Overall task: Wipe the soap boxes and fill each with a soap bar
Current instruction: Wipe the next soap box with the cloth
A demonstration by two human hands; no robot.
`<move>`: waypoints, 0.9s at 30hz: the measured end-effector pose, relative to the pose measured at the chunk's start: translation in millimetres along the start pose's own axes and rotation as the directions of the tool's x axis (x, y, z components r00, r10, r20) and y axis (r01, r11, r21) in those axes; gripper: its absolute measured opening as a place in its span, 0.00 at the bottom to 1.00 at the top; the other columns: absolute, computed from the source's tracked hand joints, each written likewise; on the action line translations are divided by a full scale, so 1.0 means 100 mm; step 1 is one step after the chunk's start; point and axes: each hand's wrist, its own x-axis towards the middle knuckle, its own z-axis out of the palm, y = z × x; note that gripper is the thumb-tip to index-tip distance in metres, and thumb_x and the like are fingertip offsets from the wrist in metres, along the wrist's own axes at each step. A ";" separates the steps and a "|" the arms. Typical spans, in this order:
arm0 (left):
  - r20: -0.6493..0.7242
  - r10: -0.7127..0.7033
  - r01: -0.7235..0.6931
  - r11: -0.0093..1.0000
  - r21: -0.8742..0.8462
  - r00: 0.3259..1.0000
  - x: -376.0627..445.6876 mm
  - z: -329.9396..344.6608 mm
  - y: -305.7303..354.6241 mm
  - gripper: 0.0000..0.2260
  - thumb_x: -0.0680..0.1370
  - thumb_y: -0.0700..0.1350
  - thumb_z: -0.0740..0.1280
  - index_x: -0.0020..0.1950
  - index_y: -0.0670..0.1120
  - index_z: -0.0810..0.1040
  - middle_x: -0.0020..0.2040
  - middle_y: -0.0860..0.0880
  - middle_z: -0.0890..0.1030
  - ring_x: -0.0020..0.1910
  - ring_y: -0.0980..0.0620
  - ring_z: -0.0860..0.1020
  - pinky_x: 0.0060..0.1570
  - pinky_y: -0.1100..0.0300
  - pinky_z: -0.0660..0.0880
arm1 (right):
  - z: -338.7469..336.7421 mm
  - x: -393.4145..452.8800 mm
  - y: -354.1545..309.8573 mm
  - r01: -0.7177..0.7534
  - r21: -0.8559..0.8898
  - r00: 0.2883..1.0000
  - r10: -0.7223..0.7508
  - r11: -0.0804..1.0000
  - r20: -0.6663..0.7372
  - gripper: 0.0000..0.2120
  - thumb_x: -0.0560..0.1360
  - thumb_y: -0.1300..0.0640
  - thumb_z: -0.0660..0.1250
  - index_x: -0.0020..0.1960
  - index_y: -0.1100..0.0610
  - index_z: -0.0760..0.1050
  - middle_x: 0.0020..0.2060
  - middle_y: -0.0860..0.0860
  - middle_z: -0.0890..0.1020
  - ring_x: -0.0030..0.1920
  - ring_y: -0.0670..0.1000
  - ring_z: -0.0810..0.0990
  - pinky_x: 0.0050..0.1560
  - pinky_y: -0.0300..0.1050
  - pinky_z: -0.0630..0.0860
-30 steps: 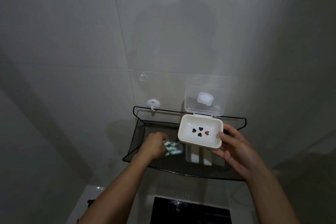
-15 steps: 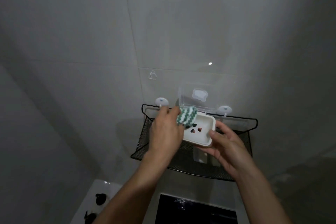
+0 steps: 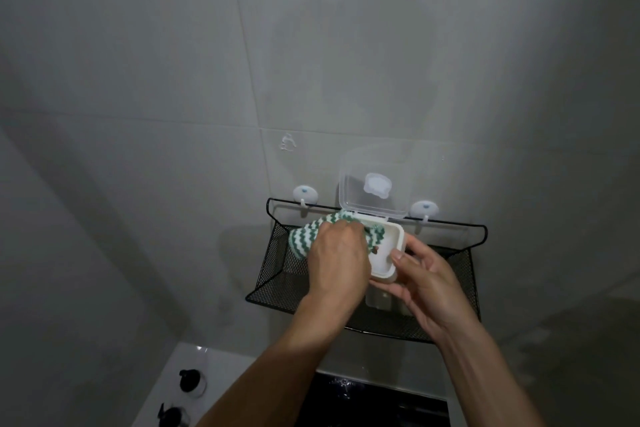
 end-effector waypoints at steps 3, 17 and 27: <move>-0.035 -0.017 0.010 0.980 -0.197 0.999 0.02 -0.09 0.04 0.12 0.77 0.43 0.68 0.60 0.46 0.81 0.53 0.46 0.84 0.54 0.45 0.80 0.55 0.51 0.74 | -0.01 0.01 -0.03 0.008 0.001 1.000 -0.008 1.000 0.020 0.19 0.76 0.66 0.65 0.67 0.62 0.74 0.54 0.65 0.84 0.48 0.60 0.86 0.43 0.53 0.84; 0.060 -0.306 0.298 0.834 -0.464 0.950 0.17 -0.20 0.16 0.13 0.69 0.56 0.76 0.38 0.46 0.82 0.36 0.50 0.83 0.38 0.50 0.81 0.37 0.58 0.76 | 0.16 -0.02 0.10 0.038 -0.035 0.997 -0.035 0.999 0.076 0.16 0.76 0.65 0.66 0.64 0.60 0.74 0.45 0.57 0.87 0.42 0.53 0.87 0.42 0.49 0.84; 0.047 -0.070 0.083 0.914 -0.397 0.996 0.04 -0.17 0.16 0.10 0.71 0.50 0.75 0.48 0.47 0.86 0.47 0.49 0.86 0.48 0.49 0.82 0.49 0.58 0.76 | 0.07 -0.01 -0.04 -0.051 0.233 0.988 0.016 0.971 0.151 0.20 0.75 0.59 0.61 0.64 0.61 0.80 0.55 0.62 0.84 0.48 0.58 0.85 0.49 0.53 0.83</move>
